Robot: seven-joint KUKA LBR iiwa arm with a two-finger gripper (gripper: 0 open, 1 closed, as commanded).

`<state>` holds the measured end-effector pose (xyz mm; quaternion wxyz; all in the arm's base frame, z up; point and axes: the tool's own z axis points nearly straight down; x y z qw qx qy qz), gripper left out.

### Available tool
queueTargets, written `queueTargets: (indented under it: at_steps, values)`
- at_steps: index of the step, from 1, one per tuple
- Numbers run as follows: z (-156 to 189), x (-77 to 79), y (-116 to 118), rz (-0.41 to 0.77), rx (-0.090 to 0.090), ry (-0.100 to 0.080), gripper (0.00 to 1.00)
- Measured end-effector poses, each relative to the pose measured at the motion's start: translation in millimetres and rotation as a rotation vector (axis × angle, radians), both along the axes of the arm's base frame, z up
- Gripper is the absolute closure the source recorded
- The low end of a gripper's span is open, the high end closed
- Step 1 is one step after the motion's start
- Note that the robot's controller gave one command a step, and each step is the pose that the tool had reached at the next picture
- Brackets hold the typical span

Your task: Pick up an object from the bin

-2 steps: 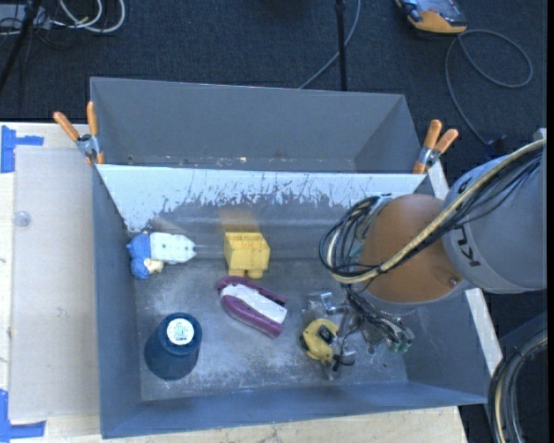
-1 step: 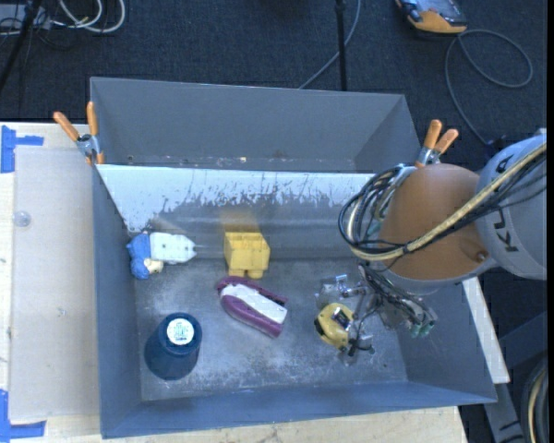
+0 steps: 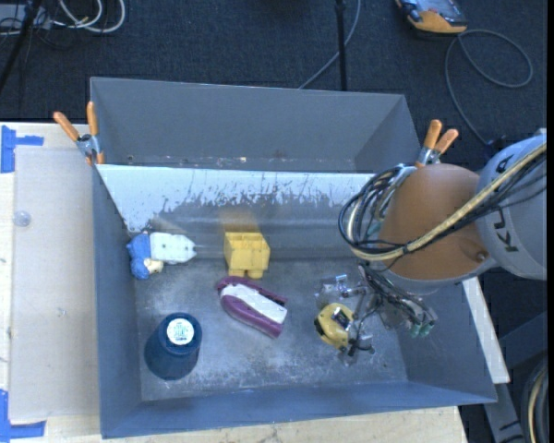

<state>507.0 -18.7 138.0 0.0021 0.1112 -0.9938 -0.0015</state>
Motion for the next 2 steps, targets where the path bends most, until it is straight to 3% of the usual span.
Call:
queueTargets:
  at_steps: [1,2]
  values:
    - [-24,2.5,-9,-0.025,0.001,-0.002,1.00]
    - [-14,-1.6,-15,-0.041,0.001,0.019,1.00]
